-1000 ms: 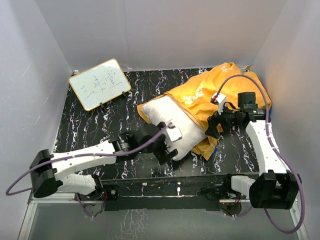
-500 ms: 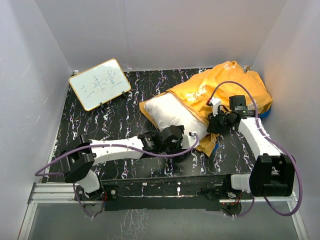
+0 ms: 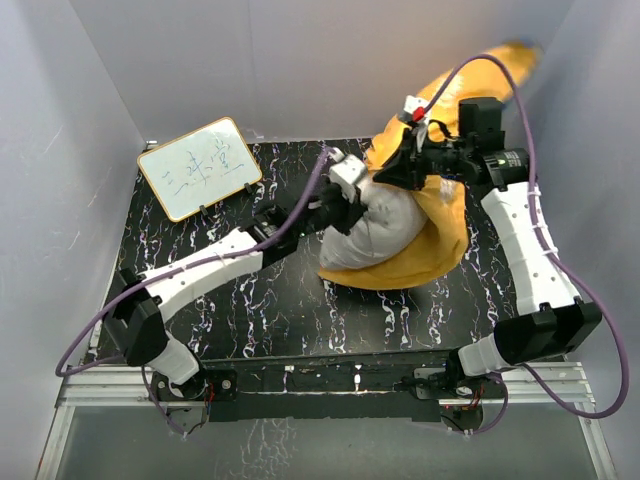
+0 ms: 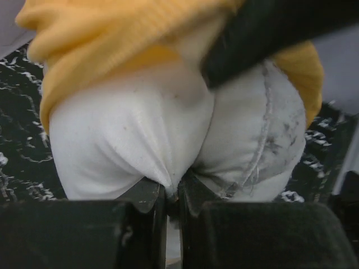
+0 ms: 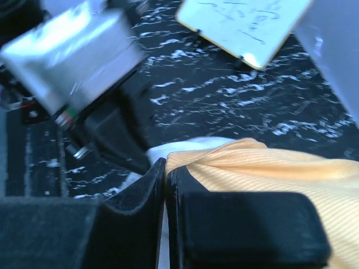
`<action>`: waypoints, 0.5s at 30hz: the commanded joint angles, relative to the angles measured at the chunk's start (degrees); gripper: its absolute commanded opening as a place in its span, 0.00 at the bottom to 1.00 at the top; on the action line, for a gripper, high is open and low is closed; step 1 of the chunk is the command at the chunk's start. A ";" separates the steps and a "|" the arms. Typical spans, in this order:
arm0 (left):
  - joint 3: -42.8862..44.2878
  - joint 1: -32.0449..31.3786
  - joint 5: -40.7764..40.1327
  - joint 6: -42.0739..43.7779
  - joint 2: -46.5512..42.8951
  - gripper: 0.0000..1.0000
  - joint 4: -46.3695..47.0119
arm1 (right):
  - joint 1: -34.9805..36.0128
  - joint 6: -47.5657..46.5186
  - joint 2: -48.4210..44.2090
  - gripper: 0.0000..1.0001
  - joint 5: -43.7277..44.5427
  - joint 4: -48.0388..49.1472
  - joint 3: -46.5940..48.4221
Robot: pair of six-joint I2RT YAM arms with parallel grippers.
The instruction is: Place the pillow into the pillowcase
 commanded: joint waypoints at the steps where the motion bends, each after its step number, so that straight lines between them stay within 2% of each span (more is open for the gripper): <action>1: -4.32 5.25 11.92 -22.11 -3.77 0.00 18.89 | 6.60 4.71 -0.36 0.08 -9.92 0.34 -1.88; 3: -9.42 5.94 12.59 -28.47 -4.04 0.00 26.74 | 6.87 3.35 -0.29 0.08 -2.85 0.06 -6.66; 5: -15.90 6.12 12.16 -35.47 -3.76 0.00 34.67 | 6.89 1.83 1.10 0.08 2.91 -1.94 -7.13; 6: -18.65 6.28 11.42 -39.75 -3.44 0.00 38.76 | 6.84 -1.87 2.00 0.10 3.88 -4.56 -6.29; 10: -28.26 6.44 8.17 -51.50 -1.76 0.00 50.18 | 6.69 -17.37 4.19 0.41 1.90 -20.81 -0.21; 12: -31.02 6.44 6.95 -53.11 -1.69 0.00 50.55 | 4.96 -19.22 1.77 0.63 1.08 -22.12 0.57; 14: -33.12 6.53 6.22 -53.05 -2.21 0.00 50.38 | 1.38 -18.01 -1.86 0.88 -0.71 -19.34 -0.48; 15: -34.05 6.48 5.76 -53.04 -2.60 0.00 50.65 | -0.51 -16.42 -3.65 0.95 -1.22 -17.41 -1.43</action>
